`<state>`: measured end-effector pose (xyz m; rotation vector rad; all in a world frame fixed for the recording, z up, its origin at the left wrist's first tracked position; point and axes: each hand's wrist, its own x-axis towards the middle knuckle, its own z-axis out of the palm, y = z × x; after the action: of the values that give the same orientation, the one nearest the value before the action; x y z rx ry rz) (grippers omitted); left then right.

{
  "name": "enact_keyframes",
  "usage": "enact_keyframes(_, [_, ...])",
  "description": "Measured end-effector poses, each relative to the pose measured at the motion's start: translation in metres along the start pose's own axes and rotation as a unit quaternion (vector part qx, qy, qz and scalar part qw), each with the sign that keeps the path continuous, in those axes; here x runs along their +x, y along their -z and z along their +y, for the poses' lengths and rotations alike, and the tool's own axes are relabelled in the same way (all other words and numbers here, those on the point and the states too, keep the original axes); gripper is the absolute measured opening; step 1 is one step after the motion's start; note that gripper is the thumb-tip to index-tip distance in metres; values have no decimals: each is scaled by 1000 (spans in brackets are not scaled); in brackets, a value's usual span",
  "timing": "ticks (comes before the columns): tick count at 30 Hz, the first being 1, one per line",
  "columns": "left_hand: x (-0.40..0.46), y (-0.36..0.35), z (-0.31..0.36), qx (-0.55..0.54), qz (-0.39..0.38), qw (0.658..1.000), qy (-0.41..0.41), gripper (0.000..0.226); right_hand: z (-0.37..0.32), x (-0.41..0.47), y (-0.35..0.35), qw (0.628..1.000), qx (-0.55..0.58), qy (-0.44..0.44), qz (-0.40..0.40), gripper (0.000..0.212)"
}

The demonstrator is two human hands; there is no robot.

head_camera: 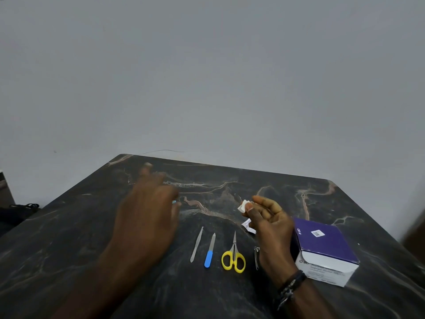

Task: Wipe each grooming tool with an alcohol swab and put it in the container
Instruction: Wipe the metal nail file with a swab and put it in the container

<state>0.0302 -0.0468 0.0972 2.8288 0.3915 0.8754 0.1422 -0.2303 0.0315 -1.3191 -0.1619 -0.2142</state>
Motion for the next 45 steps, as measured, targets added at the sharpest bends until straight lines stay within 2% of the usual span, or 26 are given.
enact_keyframes(1, [-5,0,10,-35,-4,999,-12,15,0,0,0,1000,-8,1,-6,19])
enact_keyframes(3, [-12,-2,30,-53,-58,997,-14,17,1,-1,1,1000,-21,7,-11,19])
enact_keyframes(7, [-19,-23,55,13,-199,980,-9,13,1,-1,1,999,-26,18,-11,14])
enact_keyframes(10, [-20,-41,58,58,-265,963,-1,28,2,-1,1,999,-27,20,-9,13])
enact_keyframes(21, [-15,-71,52,110,-287,951,-16,33,6,3,-1,1000,-1,-7,-21,8])
enact_keyframes(25, [-10,-69,52,98,-260,960,-21,24,5,3,-1,1000,-1,-6,-18,8])
enact_keyframes(28, [4,-65,54,25,-189,982,-3,11,7,4,-1,1000,-17,0,-14,8])
enact_keyframes(29, [11,-66,54,-23,-150,988,4,7,8,4,-1,1000,-24,1,-12,9])
enact_keyframes(31, [22,-73,56,-165,-97,981,13,16,10,5,0,1000,-29,2,-7,9])
enact_keyframes(33, [24,-82,60,-355,-100,929,23,15,11,4,0,1000,-28,6,-4,9])
enact_keyframes(35, [19,-91,63,-472,-103,875,30,12,11,5,1,1000,-26,13,-4,9])
enact_keyframes(37, [10,-103,62,-520,-102,847,42,10,10,5,1,1000,-24,18,-7,9])
enact_keyframes(39, [4,-113,60,-535,-104,836,58,10,11,6,2,999,-32,24,-10,9])
enact_keyframes(45, [0,-117,54,-538,-82,837,58,10,15,4,3,997,-59,35,-22,8])
